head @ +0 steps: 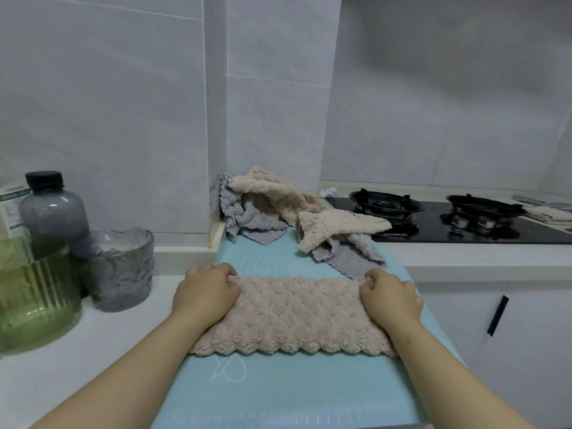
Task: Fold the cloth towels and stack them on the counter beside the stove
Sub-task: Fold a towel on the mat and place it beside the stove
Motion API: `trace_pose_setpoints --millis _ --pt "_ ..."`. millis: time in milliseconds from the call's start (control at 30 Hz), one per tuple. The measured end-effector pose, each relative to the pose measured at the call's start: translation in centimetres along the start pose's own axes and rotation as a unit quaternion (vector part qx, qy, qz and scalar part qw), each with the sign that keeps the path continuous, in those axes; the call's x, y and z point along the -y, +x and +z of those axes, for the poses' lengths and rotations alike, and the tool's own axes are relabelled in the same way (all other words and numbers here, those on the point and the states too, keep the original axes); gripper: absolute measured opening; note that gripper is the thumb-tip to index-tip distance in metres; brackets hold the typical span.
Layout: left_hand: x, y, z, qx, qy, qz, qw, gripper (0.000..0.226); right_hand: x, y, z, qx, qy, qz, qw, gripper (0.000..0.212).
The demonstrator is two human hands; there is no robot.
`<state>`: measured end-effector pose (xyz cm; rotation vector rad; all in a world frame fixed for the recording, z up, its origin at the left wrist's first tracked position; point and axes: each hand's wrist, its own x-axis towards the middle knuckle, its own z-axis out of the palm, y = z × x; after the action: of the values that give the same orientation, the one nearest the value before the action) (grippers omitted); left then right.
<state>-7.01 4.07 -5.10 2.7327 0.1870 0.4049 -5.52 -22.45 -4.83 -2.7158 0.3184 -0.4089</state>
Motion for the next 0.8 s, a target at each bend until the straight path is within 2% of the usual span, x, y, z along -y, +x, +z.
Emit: trace_pose_setpoints --millis 233,400,500,567,700,800 --pt "0.0 -0.4 -0.4 -0.021 0.032 -0.014 0.999 0.031 0.1 -0.1 -0.2 0.011 -0.026 0.016 0.999 0.027" --pt "-0.1 -0.7 -0.3 -0.078 -0.002 0.006 0.997 0.019 0.0 -0.3 -0.2 -0.005 0.008 -0.007 1.000 0.021" --pt "-0.1 -0.8 -0.5 -0.093 -0.028 0.019 0.995 0.010 0.0 -0.3 -0.1 -0.016 0.044 -0.021 0.999 0.010" --pt "-0.1 -1.0 -0.8 -0.105 -0.065 0.026 0.992 0.003 -0.1 -0.3 -0.1 -0.027 0.072 -0.027 0.997 0.008" --pt "-0.3 -1.5 -1.7 -0.122 -0.166 0.036 0.978 0.016 -0.3 -0.3 0.0 -0.032 0.124 -0.037 0.991 0.012" --pt "-1.1 -1.9 -2.2 -0.104 -0.292 0.046 0.950 0.021 -0.4 -0.3 0.0 -0.020 0.130 -0.042 0.990 0.007"
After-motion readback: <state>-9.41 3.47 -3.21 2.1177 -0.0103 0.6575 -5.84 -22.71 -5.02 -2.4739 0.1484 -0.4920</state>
